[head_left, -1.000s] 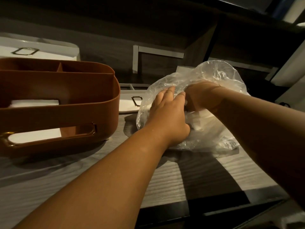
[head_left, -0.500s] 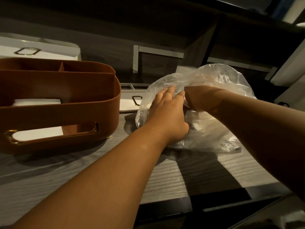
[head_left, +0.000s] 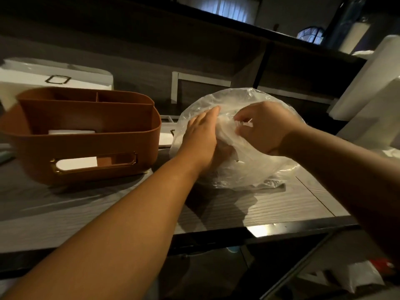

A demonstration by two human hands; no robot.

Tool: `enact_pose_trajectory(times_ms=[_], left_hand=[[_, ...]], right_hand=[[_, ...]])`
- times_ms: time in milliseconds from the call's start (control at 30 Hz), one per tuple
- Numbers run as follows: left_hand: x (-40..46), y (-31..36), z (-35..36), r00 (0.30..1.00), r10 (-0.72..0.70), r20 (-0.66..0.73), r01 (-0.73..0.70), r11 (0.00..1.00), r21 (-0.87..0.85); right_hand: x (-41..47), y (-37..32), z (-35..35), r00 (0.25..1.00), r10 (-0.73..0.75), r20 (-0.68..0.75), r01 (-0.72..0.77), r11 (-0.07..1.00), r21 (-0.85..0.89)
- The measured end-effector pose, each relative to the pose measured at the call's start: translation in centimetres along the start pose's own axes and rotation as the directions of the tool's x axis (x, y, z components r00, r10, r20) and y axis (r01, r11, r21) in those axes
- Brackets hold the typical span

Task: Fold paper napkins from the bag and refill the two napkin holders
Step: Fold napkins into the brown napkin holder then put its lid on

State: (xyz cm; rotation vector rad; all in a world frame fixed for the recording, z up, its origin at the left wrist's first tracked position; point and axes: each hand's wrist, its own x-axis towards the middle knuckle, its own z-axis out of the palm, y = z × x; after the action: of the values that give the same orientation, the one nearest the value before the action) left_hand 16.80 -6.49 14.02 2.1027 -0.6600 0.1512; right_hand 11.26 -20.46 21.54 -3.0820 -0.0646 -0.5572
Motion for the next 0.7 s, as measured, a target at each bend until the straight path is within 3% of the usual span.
enact_pose_trajectory(times_ms=[67,167,500,567,700], left_hand=[[-1.1,0.3,-0.6,1.0,0.02,-0.01,-0.022,0.988,-0.153],[-2.1,1.3,-1.4,0.999,0.046,-0.024,-0.05,0.971,-0.232],[-3.3,2.3,-2.7,0.996,-0.002,0.091,0.012,0.994,-0.111],[-3.5,2.1,-3.2,0.992,-0.02,0.128,0.035,0.993,-0.116],[-3.7,1.7,-4.1,0.979,-0.035,0.201,0.054,0.994,-0.091]], right_hand=[[-0.6,0.5,-0.6,0.998,0.029,-0.054,-0.024,0.996,0.08],[-1.1,0.9,-1.5,0.994,0.059,-0.091,-0.044,0.987,0.156],[-1.5,0.5,-1.7,0.98,0.188,-0.067,-0.158,0.935,0.318],[-1.3,0.4,-1.5,0.966,0.256,-0.025,-0.219,0.868,0.446],[-1.2,0.1,-1.1,0.916,0.378,0.135,-0.356,0.611,0.707]])
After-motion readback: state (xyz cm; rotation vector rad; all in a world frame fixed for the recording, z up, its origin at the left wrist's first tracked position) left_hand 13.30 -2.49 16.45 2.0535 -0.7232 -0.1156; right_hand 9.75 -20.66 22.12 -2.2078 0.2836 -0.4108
